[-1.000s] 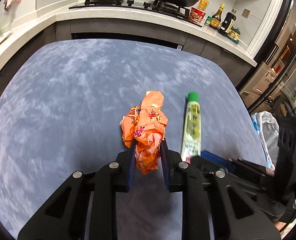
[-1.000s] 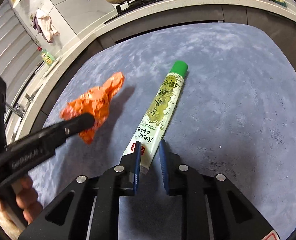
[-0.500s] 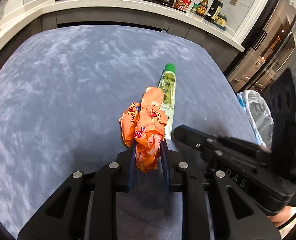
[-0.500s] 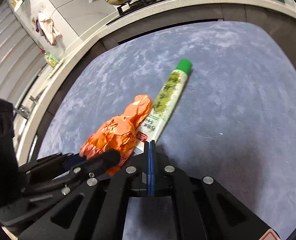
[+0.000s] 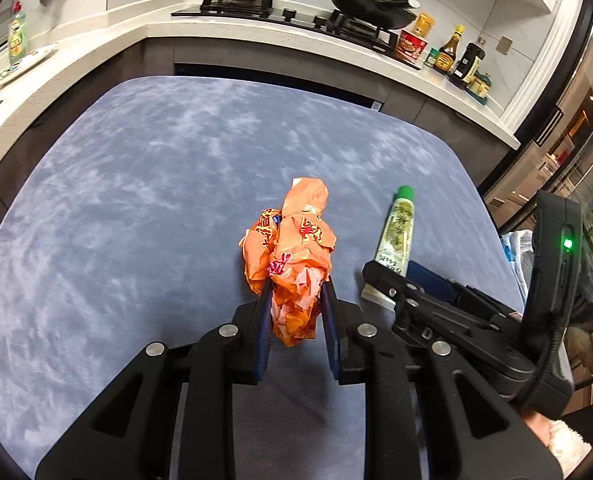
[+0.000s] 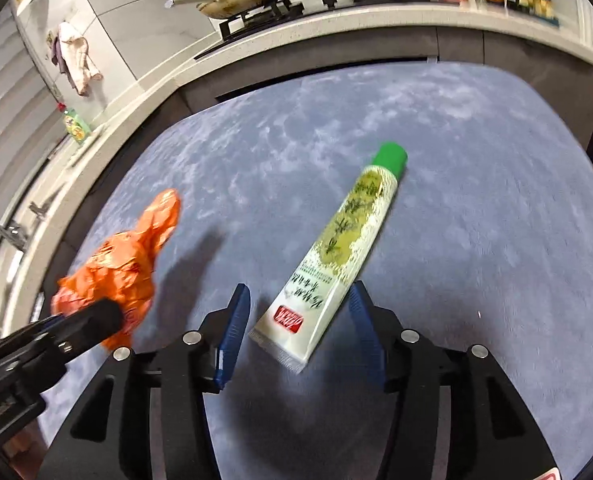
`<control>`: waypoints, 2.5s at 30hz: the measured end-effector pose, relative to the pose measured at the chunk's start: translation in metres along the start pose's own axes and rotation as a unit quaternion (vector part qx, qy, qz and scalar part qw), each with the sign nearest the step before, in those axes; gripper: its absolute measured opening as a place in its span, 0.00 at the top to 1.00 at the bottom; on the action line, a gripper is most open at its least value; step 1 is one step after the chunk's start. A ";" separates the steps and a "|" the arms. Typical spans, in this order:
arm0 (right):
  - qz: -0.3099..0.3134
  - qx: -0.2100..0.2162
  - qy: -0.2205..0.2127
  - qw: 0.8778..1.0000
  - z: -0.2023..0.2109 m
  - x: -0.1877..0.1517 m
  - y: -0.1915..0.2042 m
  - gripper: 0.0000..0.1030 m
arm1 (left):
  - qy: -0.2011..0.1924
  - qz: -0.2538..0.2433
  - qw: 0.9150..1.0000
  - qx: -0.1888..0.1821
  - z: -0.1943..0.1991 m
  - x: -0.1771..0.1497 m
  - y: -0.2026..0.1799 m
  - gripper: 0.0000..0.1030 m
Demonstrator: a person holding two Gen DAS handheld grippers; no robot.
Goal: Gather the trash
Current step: 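Grasp the green-capped wasabi tube with the right tool while the left tool holds the wrapper, then carry the orange wrapper and wasabi tube over the trash bin, then open both tools to drop the wrapper and tube into the bin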
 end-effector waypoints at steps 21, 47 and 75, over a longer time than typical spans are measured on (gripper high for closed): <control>-0.018 0.015 -0.025 0.999 0.097 -0.011 -0.025 0.93 | 0.007 -0.026 0.999 -0.036 0.024 -0.022 -0.048 0.79; -0.157 -0.155 -0.160 0.962 0.281 -0.005 -0.283 0.93 | 0.054 -0.190 0.959 -0.201 -0.010 -0.055 -0.351 0.79; -0.177 -0.160 -0.116 0.964 0.247 -0.015 -0.331 0.78 | 0.072 -0.220 0.959 -0.164 -0.055 -0.078 -0.403 0.48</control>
Point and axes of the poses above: each gripper's, at about its wrist camera, not at the fingertips, and z roughly against the way its jaws point, y to its left, x to its top, the point moved 4 cm from there along -z, roughly the way its jaws point, and after that the axes turned 9 degrees about -y, right-handed, at the moved point
